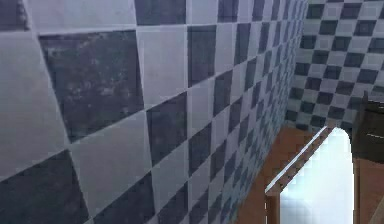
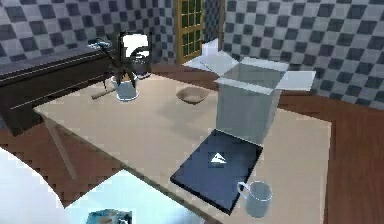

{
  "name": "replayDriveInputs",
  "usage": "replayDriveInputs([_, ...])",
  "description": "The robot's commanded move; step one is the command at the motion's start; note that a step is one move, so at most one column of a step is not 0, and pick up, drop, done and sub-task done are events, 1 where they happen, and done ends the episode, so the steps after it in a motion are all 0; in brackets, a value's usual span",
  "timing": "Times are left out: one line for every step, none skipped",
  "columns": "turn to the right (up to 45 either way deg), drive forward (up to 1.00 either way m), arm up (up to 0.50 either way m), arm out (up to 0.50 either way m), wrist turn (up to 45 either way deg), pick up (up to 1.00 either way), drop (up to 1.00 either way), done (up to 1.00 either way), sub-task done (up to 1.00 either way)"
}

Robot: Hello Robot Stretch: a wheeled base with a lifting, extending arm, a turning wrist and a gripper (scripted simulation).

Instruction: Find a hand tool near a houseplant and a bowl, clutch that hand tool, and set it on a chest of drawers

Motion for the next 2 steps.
replayDriveInputs([45.0, 0.00, 0.00, 0.00, 0.0, 0.00, 0.00, 0.00, 0.00])
replayDriveInputs([45.0, 0.00, 0.00, 0.00, 0.0, 0.00, 0.00, 0.00, 0.00])
